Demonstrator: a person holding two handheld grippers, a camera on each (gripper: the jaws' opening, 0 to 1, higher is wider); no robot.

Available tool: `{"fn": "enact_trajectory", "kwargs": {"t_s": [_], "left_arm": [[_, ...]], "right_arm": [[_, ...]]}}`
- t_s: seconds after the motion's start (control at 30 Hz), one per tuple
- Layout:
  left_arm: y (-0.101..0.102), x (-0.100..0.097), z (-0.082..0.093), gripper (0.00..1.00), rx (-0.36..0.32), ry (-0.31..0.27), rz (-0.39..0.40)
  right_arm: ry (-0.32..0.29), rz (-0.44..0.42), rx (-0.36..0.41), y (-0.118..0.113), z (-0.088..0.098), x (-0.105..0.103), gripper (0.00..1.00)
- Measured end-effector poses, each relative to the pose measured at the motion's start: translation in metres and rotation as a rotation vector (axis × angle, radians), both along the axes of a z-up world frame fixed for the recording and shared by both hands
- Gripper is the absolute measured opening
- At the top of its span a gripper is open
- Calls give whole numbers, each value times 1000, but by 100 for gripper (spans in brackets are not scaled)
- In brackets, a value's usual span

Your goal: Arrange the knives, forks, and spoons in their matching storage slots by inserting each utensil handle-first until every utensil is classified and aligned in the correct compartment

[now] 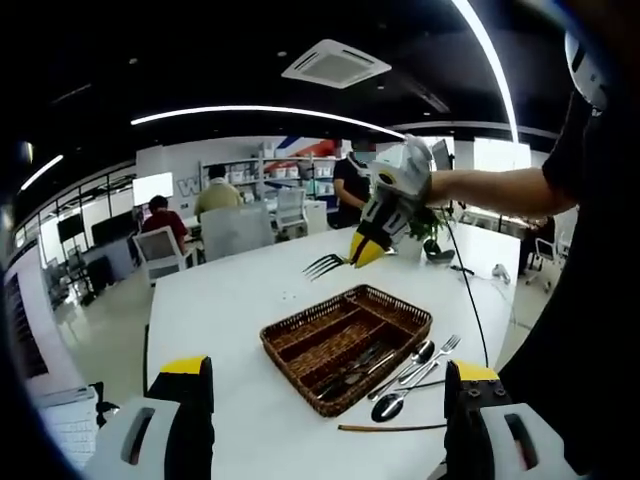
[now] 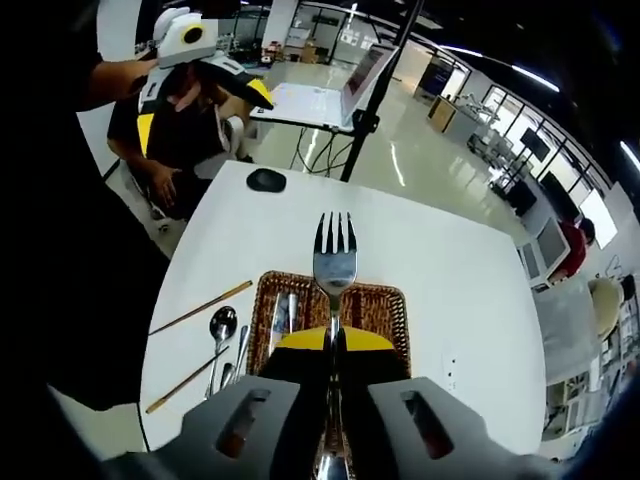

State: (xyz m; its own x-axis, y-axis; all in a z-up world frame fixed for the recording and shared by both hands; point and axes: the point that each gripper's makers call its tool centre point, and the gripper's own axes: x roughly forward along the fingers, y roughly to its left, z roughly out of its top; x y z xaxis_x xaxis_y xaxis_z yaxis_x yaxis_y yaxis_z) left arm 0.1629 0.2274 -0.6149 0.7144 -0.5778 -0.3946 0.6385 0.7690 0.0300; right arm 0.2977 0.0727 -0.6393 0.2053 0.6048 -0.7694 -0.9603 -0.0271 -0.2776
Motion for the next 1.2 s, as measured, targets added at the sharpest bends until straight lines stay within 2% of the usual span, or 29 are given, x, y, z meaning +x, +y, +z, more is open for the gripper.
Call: {"fn": "enact_trajectory", "kwargs": {"t_s": [0.03,0.07,0.1,0.3,0.53,0.77,1.2], "left_arm": [[-2,-1,-2,100,9,-1,-6],[-3,-2,-4,100,13,4,-10],[-4,-4,-8,100,18,16,-11],[-3,-10,-19,100,19,37,-17],[0,-10,-14,100,18,35,-13],[0,-14,-11,100,16,30,-3],[4,-15,-15,100,13,34,11]], "right_arm": [[-14,1,-1,-1,-1,5,0],[-57,-3,-12,-4,-2,13,0],[-56,-7,-29,-7,-5,14,0],[-57,10,-19,-2,-7,22,0],[-57,7,-16,6,-9,38,0],[-63,-13,-25,4,-11,55,0],[-44,-38,-45,-2,-26,61,0]]}}
